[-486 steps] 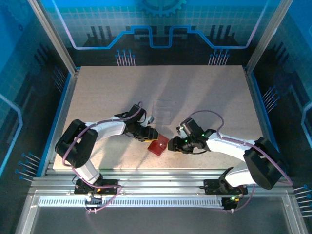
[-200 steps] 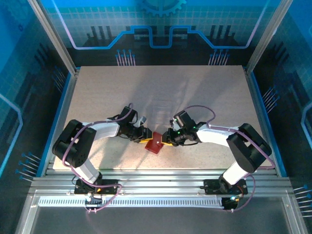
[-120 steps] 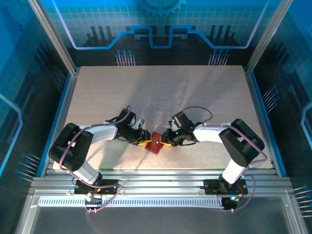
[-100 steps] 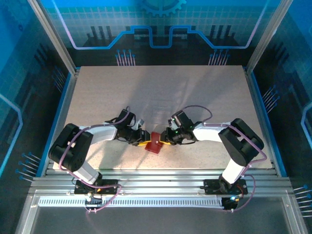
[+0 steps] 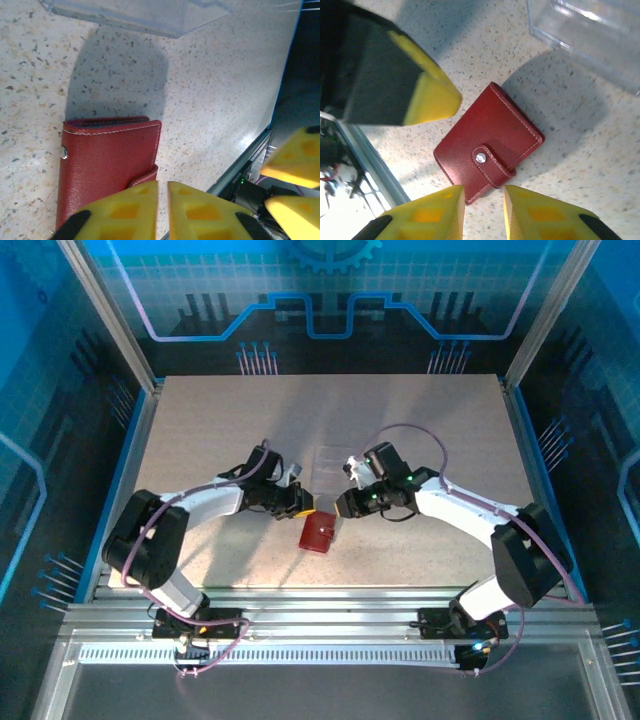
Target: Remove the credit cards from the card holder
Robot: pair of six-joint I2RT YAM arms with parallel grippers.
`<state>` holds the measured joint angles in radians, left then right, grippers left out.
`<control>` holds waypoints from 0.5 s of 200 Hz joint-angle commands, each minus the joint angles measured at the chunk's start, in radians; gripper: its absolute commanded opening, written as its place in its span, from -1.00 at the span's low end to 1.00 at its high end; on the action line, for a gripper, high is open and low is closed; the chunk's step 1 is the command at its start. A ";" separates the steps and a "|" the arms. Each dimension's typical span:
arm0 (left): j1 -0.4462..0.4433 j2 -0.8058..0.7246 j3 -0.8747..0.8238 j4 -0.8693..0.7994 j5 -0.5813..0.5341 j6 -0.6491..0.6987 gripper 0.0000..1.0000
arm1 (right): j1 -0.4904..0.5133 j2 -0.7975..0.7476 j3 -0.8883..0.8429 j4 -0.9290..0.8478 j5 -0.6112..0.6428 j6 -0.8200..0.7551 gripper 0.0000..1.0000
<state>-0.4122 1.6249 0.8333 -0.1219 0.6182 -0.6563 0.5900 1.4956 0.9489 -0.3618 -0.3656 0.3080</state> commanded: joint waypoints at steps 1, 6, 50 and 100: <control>0.005 0.049 0.031 -0.050 0.017 0.004 -0.85 | 0.027 -0.017 0.015 -0.127 0.068 -0.302 -0.48; 0.005 0.056 0.033 -0.050 0.018 0.007 -0.87 | 0.037 -0.018 0.015 -0.125 0.077 -0.339 -0.48; 0.025 0.109 0.040 -0.057 0.039 0.035 -0.95 | 0.122 0.042 0.079 -0.143 0.145 -0.604 -0.53; 0.052 0.169 0.013 -0.011 0.104 0.041 -0.98 | 0.173 0.207 0.224 -0.206 0.165 -0.702 -0.54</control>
<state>-0.3744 1.7679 0.8497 -0.1463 0.6632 -0.6449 0.7349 1.6375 1.1053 -0.5022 -0.2195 -0.2882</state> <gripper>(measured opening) 0.040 0.229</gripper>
